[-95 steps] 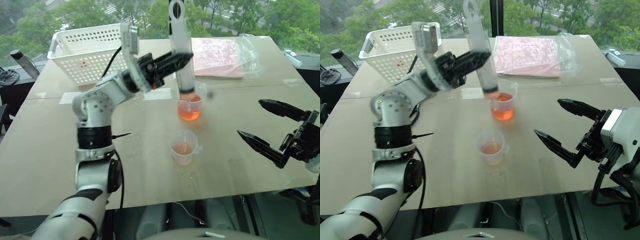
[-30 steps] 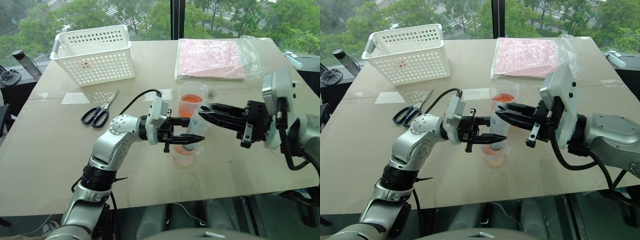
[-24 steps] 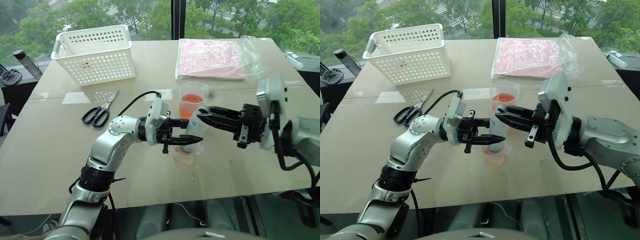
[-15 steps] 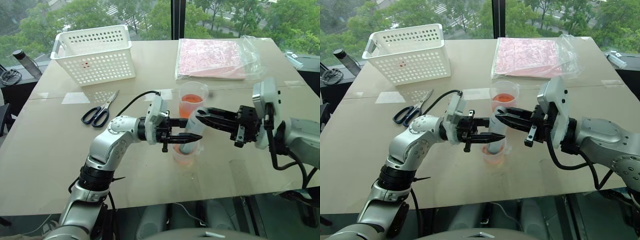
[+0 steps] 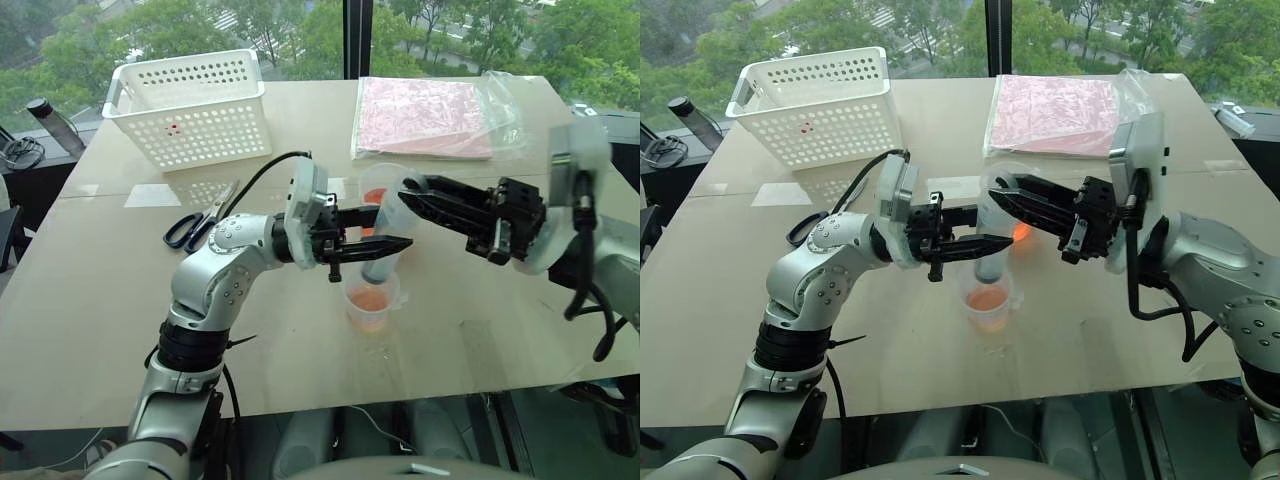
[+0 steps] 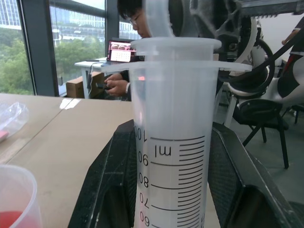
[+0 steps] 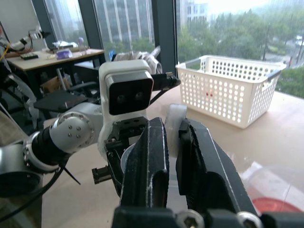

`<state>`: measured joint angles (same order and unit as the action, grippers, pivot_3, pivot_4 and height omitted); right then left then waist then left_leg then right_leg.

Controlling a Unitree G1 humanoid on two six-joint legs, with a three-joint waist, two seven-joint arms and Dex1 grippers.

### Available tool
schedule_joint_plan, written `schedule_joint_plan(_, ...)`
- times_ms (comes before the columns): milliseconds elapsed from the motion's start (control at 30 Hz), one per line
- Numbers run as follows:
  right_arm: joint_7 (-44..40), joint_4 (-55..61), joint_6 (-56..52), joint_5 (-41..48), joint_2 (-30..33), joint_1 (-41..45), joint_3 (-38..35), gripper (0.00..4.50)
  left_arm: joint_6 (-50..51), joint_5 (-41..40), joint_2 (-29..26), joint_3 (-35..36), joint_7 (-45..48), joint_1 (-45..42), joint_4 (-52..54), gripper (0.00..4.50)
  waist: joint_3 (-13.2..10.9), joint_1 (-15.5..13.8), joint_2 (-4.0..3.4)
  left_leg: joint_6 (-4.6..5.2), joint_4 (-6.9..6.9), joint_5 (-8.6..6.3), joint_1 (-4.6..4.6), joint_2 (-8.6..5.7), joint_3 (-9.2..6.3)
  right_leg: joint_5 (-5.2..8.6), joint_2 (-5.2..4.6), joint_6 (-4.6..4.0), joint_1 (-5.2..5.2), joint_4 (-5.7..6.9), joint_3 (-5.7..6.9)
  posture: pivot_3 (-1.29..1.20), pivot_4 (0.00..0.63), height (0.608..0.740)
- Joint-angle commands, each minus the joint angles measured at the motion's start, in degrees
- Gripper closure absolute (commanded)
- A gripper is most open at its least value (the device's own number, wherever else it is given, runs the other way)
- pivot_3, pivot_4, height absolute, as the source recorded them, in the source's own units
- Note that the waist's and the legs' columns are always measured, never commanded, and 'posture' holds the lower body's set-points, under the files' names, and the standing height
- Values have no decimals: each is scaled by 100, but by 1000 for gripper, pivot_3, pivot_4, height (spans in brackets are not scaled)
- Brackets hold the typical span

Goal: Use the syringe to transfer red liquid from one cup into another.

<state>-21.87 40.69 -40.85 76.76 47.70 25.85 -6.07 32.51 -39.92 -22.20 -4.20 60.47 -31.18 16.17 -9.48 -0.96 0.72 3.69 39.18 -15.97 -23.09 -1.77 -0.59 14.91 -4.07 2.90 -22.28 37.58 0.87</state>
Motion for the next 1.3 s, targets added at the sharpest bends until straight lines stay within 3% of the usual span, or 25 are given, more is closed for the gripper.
schedule_joint_plan(33, -291, 581, -130, 121, 421, -397, -378, 1808, -12, -346, 92, 417, -345, -233, 153, 3088, 0, 13, 0, 0, 0, 0, -1, 0, 0, 0, 0, 0, 0, -3, 1, 0, 150, 740)
schedule_joint_plan(167, -569, 820, -77, 93, 910, -1155, -1433, 57, 292, -697, 176, 705, -703, -394, 3, 3088, -2, 12, 2, 18, 0, -11, 0, 2, -1, 0, 2, 0, -2, 0, 1, 0, 150, 740)
schedule_joint_plan(233, -875, 970, -107, 177, 1053, -1755, -2087, 57, 558, -979, 215, 928, -1021, -605, -117, 3088, -1, -3, 1, 19, 0, -12, -1, 2, -1, 0, 1, 0, 0, 2, 3, 0, 150, 740)
schedule_joint_plan(333, -1242, 1275, 103, -572, 943, -2639, -2704, 57, 943, -1380, 234, 1280, -1604, -1060, -310, 3088, -3, -4, 4, 20, 3, -12, -2, 1, -1, 0, 2, 3, 3, -2, 4, 0, 150, 740)
schedule_joint_plan(500, -1700, 1372, 393, -1441, 516, -3860, -3039, 57, 2281, -2022, -191, 1608, -2699, -1808, -604, 3088, -10, 8, 19, 19, 4, -11, 5, 0, -2, 0, 8, 5, 6, 9, 3, 0, 150, 740)
schedule_joint_plan(600, -2213, 1389, 811, -2217, 222, -4654, -3105, 57, 3400, -1658, -1022, 1345, -3153, -2196, -950, 3088, -10, 31, 17, -3, -2, 1, 12, -1, 3, 2, 14, 7, 5, 11, -4, 0, 150, 740)
schedule_joint_plan(667, -2496, 1403, 1141, -2537, 3, -5028, -3198, 57, 3618, -1222, -1410, 1042, -3199, -2384, -1300, 3088, -11, 32, 15, -3, -2, 1, 18, -3, 9, 5, 25, 12, 5, 16, -11, 0, 150, 740)
schedule_joint_plan(833, -2887, 1471, 1674, -2865, -444, -5645, -3389, 57, 3723, -158, -2166, -269, -2152, -2926, -2709, 3088, -13, 17, 16, -8, -2, 3, 29, -4, 10, 5, 47, 12, 8, 27, -15, 0, 150, 740)
schedule_joint_plan(1000, -2929, 1428, 1851, -3042, -511, -5760, -3261, 57, 3272, 983, -2127, -1405, -1494, -3213, -3824, 3088, -15, 12, 19, -13, -2, 5, 28, -5, 10, 5, 34, 12, 8, 26, -20, 0, 150, 740)
schedule_joint_plan(1233, -2800, 1533, 1848, -3084, -450, -5657, -3082, 57, 2685, 1958, -1335, -1671, -1217, -3640, -5545, 3088, -22, -3, 30, -14, 0, 5, -4, -5, 9, 5, 10, 11, -20, 25, -16, 0, 150, 740)
schedule_joint_plan(1300, -2750, 1532, 1869, -3147, -449, -5594, -3000, 0, 2627, 2096, -1240, -1618, -1113, -3644, -5790, 2093, -21, 4, 29, -13, 2, 5, -23, -6, 9, 5, 8, 11, -41, 28, -16, 0, 150, 740)
